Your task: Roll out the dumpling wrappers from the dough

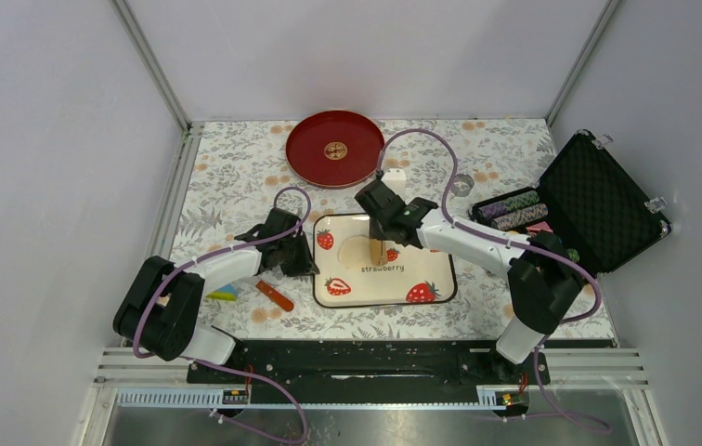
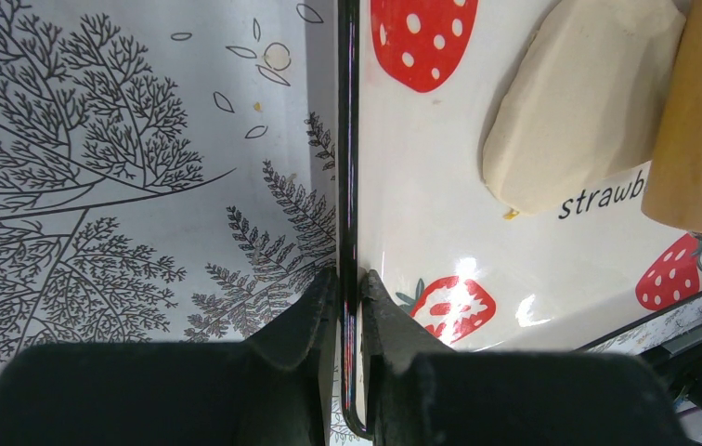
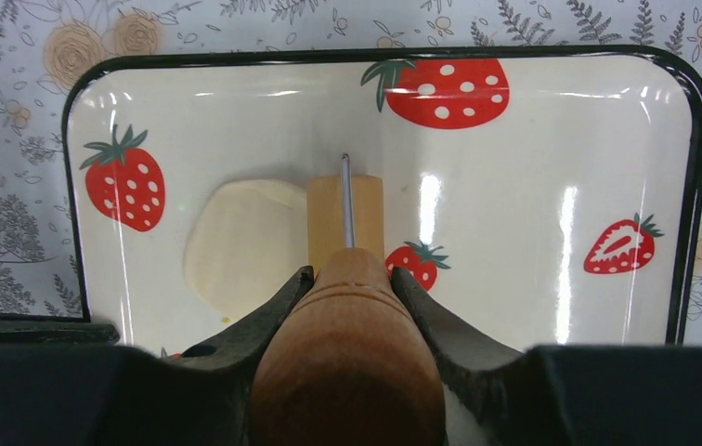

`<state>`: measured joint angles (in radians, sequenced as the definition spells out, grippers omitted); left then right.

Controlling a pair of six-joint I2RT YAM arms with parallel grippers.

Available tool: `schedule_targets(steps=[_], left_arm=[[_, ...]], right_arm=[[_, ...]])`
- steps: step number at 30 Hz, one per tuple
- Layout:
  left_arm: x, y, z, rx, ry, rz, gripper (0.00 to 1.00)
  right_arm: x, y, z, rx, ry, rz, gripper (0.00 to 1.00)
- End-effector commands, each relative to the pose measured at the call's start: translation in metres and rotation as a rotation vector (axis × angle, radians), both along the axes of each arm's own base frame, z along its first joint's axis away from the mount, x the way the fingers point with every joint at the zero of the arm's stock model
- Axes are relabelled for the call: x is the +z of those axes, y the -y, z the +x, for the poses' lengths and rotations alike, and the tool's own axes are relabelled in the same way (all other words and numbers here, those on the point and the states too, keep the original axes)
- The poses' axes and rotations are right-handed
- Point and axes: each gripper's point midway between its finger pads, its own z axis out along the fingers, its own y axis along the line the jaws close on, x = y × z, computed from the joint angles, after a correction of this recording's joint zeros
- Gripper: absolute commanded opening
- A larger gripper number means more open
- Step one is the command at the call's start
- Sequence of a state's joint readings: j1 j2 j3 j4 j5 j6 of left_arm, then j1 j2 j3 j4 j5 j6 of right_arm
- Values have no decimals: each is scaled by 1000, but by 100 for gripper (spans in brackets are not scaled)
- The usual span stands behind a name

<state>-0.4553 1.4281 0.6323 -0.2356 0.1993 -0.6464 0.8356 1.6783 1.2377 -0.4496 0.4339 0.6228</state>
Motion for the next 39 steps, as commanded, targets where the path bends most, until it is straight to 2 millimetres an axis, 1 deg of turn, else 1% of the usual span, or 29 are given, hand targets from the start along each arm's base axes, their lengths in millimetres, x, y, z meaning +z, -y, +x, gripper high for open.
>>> schedule_targets(steps=[1,5,10,15,23,28,34,37,39], left_arm=[[-21,-18,-17,-17,-58,100,0],[-21,-18,-17,-18,-59,100,0],[-21,-18,-18,-19,-61,100,0],[-21,-18,-18,-22,-60,99,0],[-20,-18,-19,-22,-60,97,0],[-20,-18,-19,-24,-60,97,0],[-20,-17,-19,-28,-60,97,0],[-20,-17,-19,-30,-60,95,0],[-20,-17,-19,-30,-61,95,0]], right_arm=[[-10,-8,-2,23,43,-30,0],[-22,6,-8,9,83,-139,0],[-42,29,-18,-40,62,-214,0],[-39,44,-22,-93,73,-227,0],[-46,70,-26,-187,33,-253,0],[-47,84,-30,-229,21,-254,0],[-49,95,-36,-266,10,-256,0],[-47,97,-37,-271,12,-249,0],[-44,94,-36,-262,17,-235,0]])
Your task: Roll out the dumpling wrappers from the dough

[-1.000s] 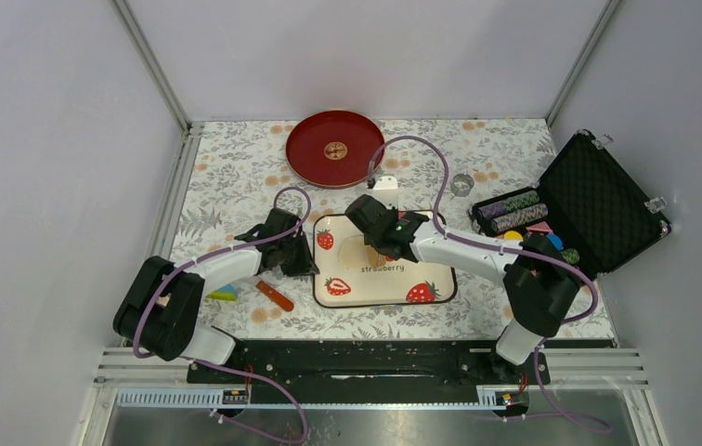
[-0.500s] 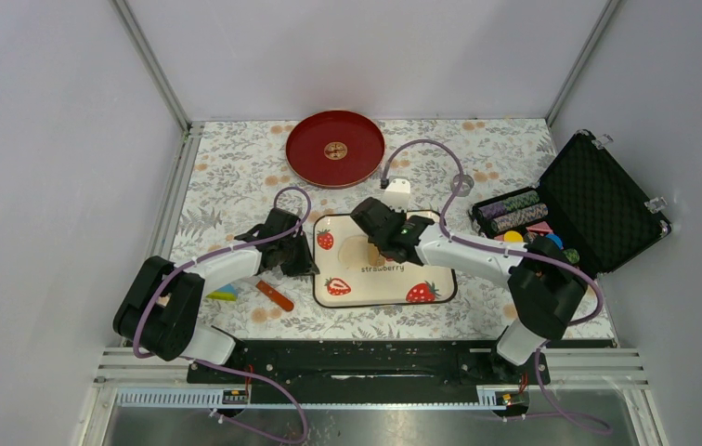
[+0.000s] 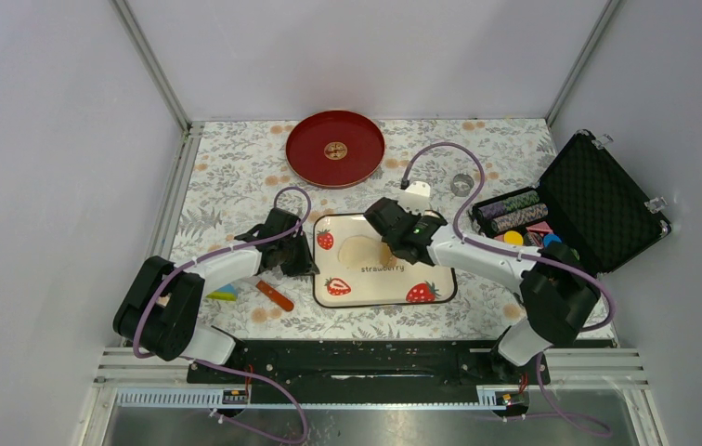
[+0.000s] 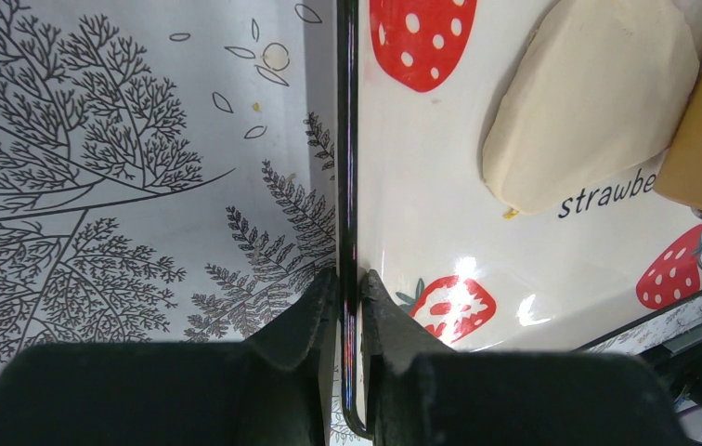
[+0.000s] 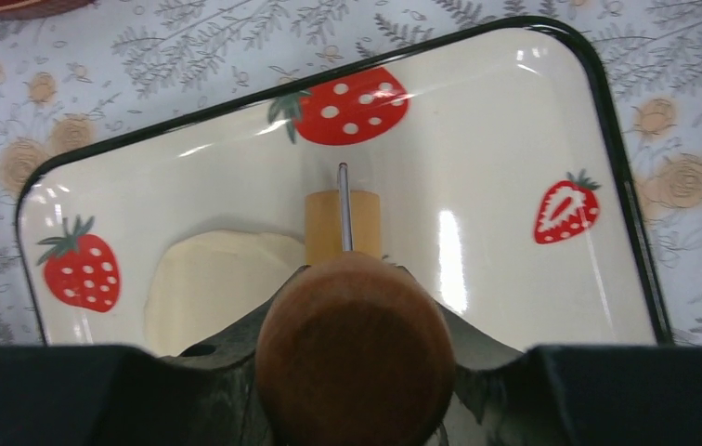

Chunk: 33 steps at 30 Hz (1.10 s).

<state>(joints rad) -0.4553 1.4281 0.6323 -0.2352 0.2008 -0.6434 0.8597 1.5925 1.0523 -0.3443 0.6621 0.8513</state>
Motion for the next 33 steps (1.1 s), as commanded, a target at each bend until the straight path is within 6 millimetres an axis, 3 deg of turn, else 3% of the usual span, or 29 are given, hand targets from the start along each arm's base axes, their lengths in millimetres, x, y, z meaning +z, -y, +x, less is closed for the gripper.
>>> schedule_targets(steps=[1,6,11,14,18,23,29,33], left_arm=[[-20,-18,-19,-26,-61,96,0],[-20,-18,-19,-25,-61,96,0],[-20,-17,-19,-27,-60,96,0],[-20,-17,-19,-27,-61,96,0],[-20,-17,-19,-29,-59,94,0],[-20,-17,-19,-28,-60,94,0],[-20,-17,-19,-29,-61,94,0],[-20,-17,-19,-29,-61,94,0]], right_arm=[[-33,57,-35,-6,-159,-247,0],[-11,34,-27,124,-145,-201,0],[46,19,-23,207,-45,-88,0],[79,21,-23,220,14,-9,0],[100,40,-23,188,50,69,0],[104,78,-25,125,58,119,0],[86,130,-26,3,22,145,0],[85,131,-14,0,29,195,0]])
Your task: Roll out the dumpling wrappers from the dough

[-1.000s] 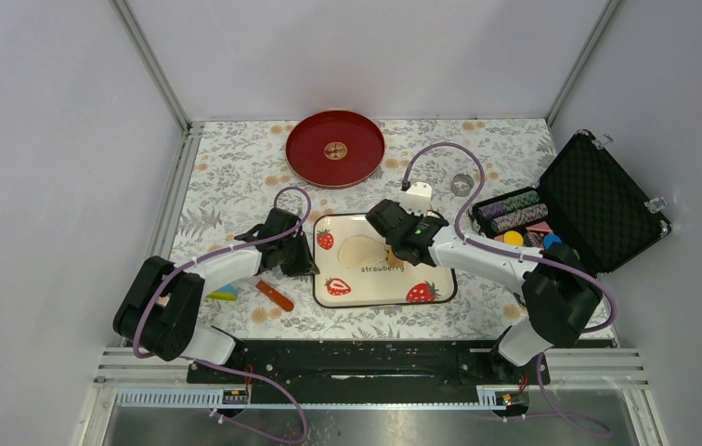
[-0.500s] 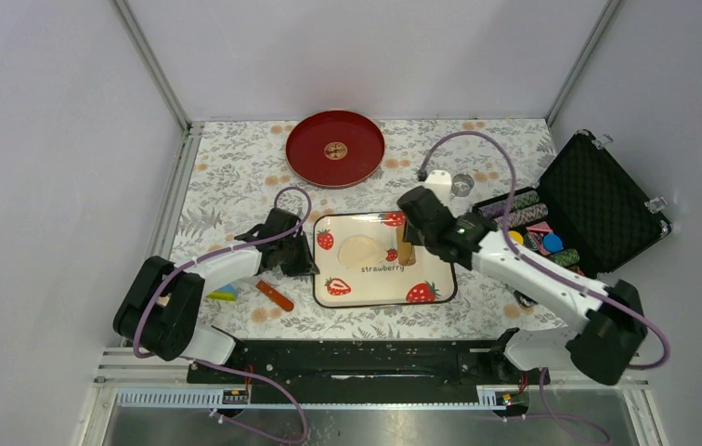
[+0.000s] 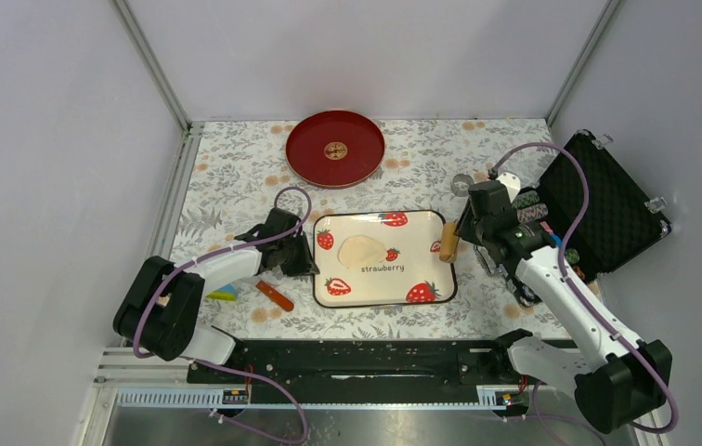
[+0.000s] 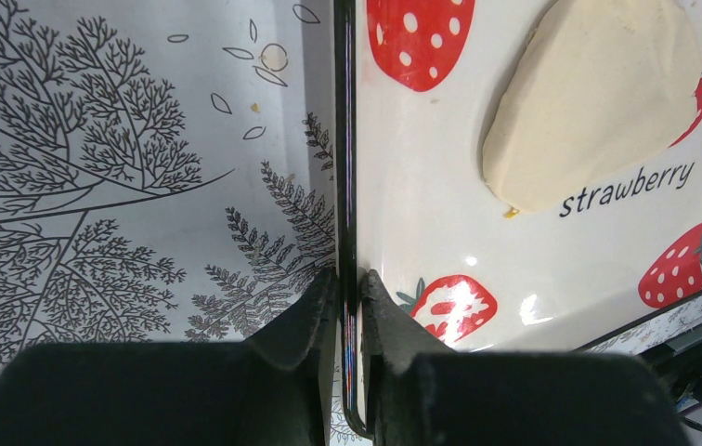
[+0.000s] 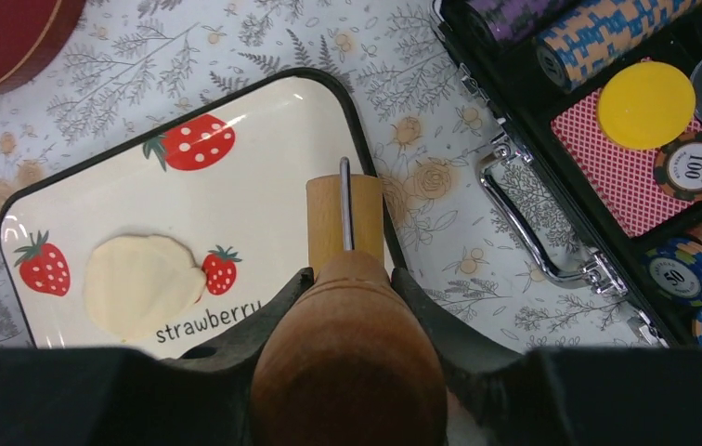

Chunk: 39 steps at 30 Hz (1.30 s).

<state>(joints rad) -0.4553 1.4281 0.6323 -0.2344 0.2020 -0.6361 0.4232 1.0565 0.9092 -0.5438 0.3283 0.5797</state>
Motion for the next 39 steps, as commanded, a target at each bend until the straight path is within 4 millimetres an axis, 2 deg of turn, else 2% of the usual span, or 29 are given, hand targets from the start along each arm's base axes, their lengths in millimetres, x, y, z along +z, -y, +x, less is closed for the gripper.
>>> schedule_targets(steps=[1,9,12,15,20,24,28,32,37,39], left_arm=[[-20,-17,-19,-23,-64,92,0],[-20,-17,-19,-23,-64,92,0],[-20,-17,-19,-21,-63,94,0],[-20,-17,-19,-22,-63,94,0],[-20,-17,-18,-20,-61,93,0],[-20,-18,-19,-18,-65,98,0],[-20,-18,-19,-19,-64,96,0],[-20,-18,-19,-20,-64,97,0],[-20,-18,-19,-20,-64,97,0],[-20,-18,-19,-21,-66,97,0]], right_arm=[[16,-14,18,51,58,89,0],[43,-65,91,167,107,171,0],[44,-80,123,189,97,165,0],[37,-95,154,216,82,153,0],[16,-110,195,242,62,122,0],[3,-111,223,232,64,82,0],[-21,-116,243,241,16,138,0],[-35,-140,241,361,-53,277,3],[-51,-124,234,327,-108,204,23],[-49,-116,230,311,-113,165,41]])
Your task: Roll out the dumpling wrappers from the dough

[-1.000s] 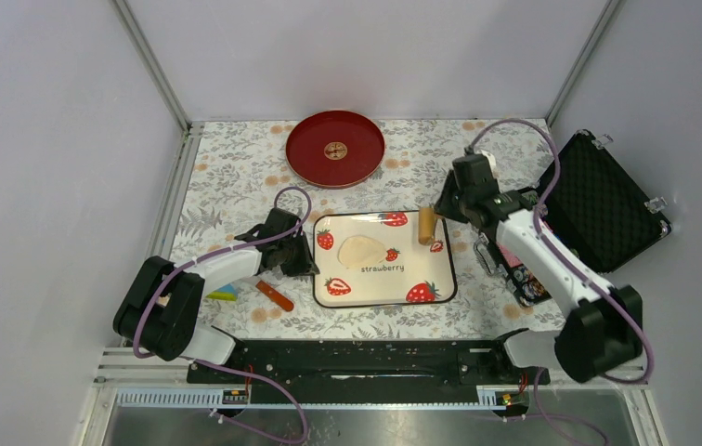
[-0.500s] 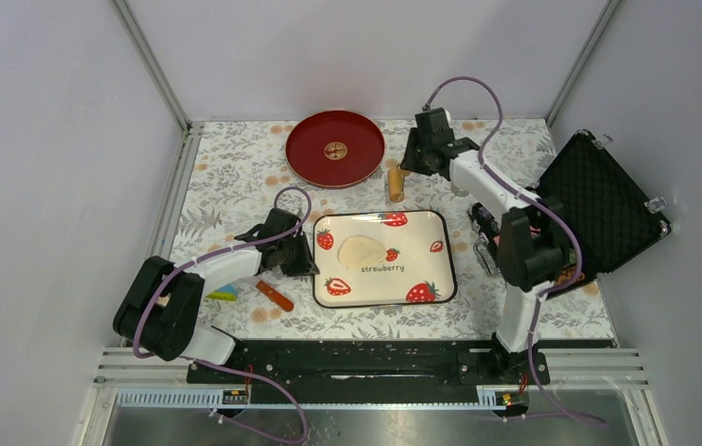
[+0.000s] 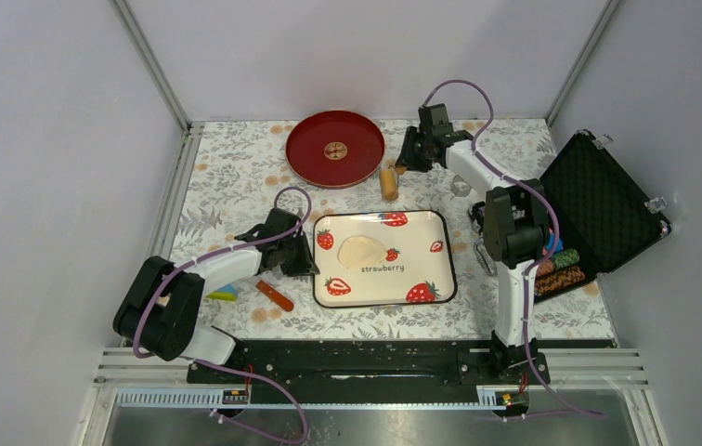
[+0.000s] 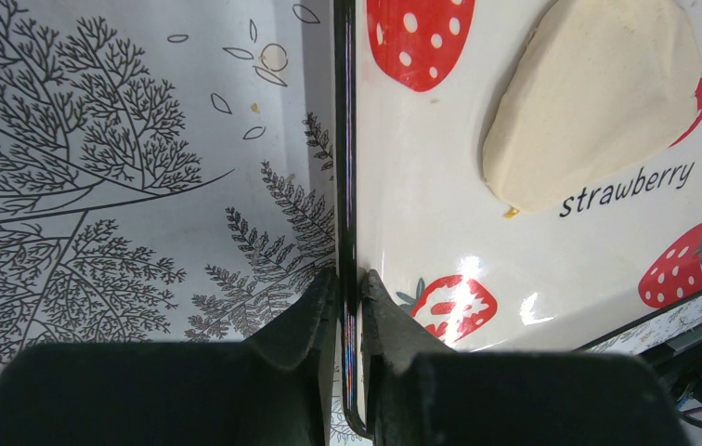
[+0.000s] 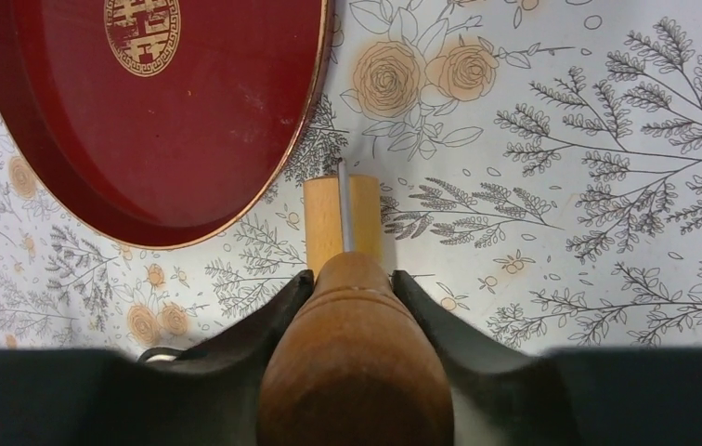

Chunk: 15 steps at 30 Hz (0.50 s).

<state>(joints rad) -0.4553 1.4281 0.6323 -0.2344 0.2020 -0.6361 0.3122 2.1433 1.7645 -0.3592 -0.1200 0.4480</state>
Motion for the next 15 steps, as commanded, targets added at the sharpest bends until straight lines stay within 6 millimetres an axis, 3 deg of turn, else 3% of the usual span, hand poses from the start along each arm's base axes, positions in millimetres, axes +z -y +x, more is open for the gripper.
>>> schedule_targets(steps=[1,3,6,15], left_arm=[[-20,-18,-19,-21,-66,98,0],[-20,-17,-19,-22,-64,96,0],[-20,-18,-19,-22,-66,97,0],[-20,-17,-19,-21,-64,95,0]], right_arm=[[26,7,-2,13,37,-47,52],[31,17,-3,-6,47,-96,70],[44,33,-4,-34,70,-175,88],[103,79,-15,-122,156,-347,92]])
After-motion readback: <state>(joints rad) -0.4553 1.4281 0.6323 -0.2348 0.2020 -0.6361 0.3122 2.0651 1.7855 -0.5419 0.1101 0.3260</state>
